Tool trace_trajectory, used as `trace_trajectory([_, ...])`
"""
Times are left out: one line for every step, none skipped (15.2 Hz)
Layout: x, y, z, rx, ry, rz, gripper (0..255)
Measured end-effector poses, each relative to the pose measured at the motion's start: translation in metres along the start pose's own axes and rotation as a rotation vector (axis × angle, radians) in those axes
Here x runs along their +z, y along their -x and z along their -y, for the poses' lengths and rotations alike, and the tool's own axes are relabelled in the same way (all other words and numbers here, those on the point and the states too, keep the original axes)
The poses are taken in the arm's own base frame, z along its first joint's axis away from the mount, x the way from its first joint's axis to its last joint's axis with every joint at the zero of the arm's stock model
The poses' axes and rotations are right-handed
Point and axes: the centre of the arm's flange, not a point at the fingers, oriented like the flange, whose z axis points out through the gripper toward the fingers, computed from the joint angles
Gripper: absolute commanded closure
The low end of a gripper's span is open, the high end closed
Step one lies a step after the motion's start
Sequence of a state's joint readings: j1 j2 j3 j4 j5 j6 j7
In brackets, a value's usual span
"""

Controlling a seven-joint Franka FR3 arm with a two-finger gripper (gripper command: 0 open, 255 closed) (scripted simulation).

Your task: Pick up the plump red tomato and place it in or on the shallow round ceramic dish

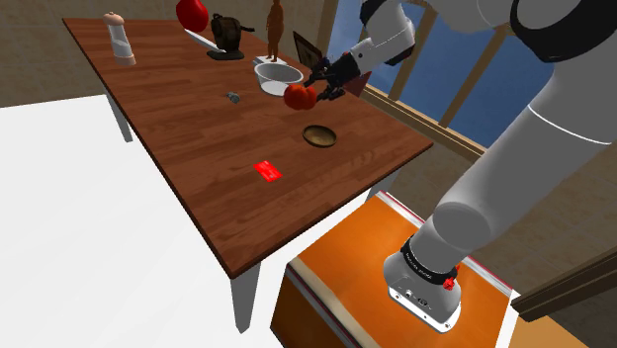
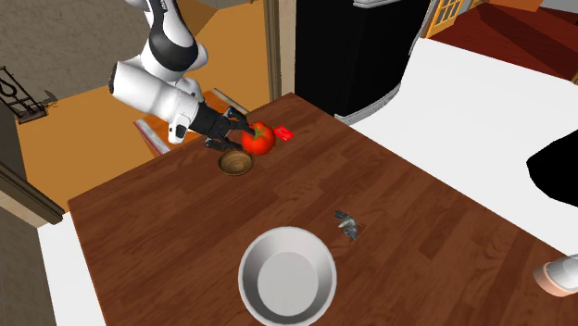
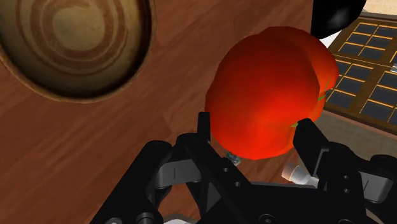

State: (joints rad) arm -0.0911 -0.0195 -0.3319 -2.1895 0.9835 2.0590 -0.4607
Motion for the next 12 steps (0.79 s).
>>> trace_trajectory([-0.009, 0.006, -0.006, 0.000, 0.000, 0.000, 255])
trace_trajectory([-0.018, 0.012, -0.016, 0.000, 0.000, 0.000, 255])
trace_trajectory([-0.028, 0.018, -0.022, 0.000, 0.000, 0.000, 255])
trace_trajectory([-0.037, 0.025, -0.027, 0.000, 0.000, 0.000, 255])
trace_trajectory([-0.048, 0.030, -0.034, -0.001, 0.000, 0.000, 255])
trace_trajectory([-0.058, 0.039, -0.041, 0.000, 0.000, 0.000, 255])
trace_trajectory([-0.060, 0.044, -0.047, -0.001, 0.000, 0.000, 255])
trace_trajectory([-0.059, 0.046, -0.051, -0.001, -0.001, 0.000, 255])
trace_trajectory([-0.056, 0.047, -0.056, -0.001, -0.001, 0.001, 255])
trace_trajectory([-0.054, 0.048, -0.061, -0.001, -0.001, 0.001, 255])
trace_trajectory([-0.052, 0.049, -0.065, -0.001, -0.001, 0.001, 255])
trace_trajectory([-0.049, 0.049, -0.069, -0.001, -0.001, 0.001, 255])
